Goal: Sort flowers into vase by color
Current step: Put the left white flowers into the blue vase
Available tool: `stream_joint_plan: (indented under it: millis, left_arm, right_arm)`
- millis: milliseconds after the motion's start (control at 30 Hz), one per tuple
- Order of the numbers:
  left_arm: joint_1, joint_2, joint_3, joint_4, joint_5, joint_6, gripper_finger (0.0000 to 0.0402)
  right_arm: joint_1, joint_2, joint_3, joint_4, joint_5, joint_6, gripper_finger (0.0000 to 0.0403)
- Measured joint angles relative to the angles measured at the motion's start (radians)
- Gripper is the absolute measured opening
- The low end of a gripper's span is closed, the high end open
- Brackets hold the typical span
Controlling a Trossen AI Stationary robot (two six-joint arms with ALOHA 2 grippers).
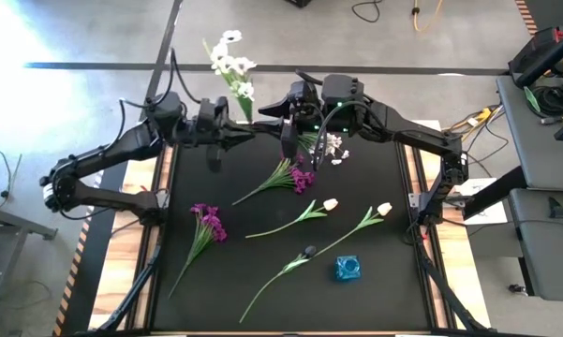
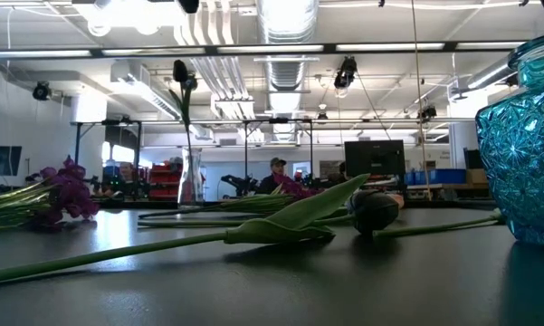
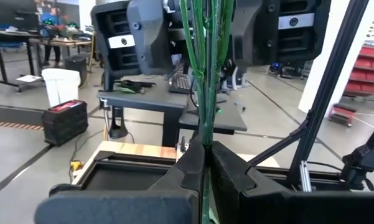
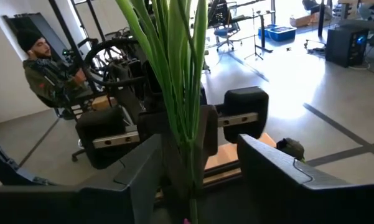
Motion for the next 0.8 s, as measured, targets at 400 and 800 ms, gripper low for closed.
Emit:
stream_joint_plan:
  millis: [400,800]
  left_arm:
    - [-0.055,0.13,0.067,-0.001,0.001,0.003,0.0]
    - [-0.108,0.113,-0.027,0.016,-0.177,-0.013,0.0042]
  right_arm:
    - [-0.002,0.0,0.0,0.002,0.001,-0.015,0.0188]
    - [-0.002,-0.033,-0.002,-0.031,0.068,-0.148,0.0017]
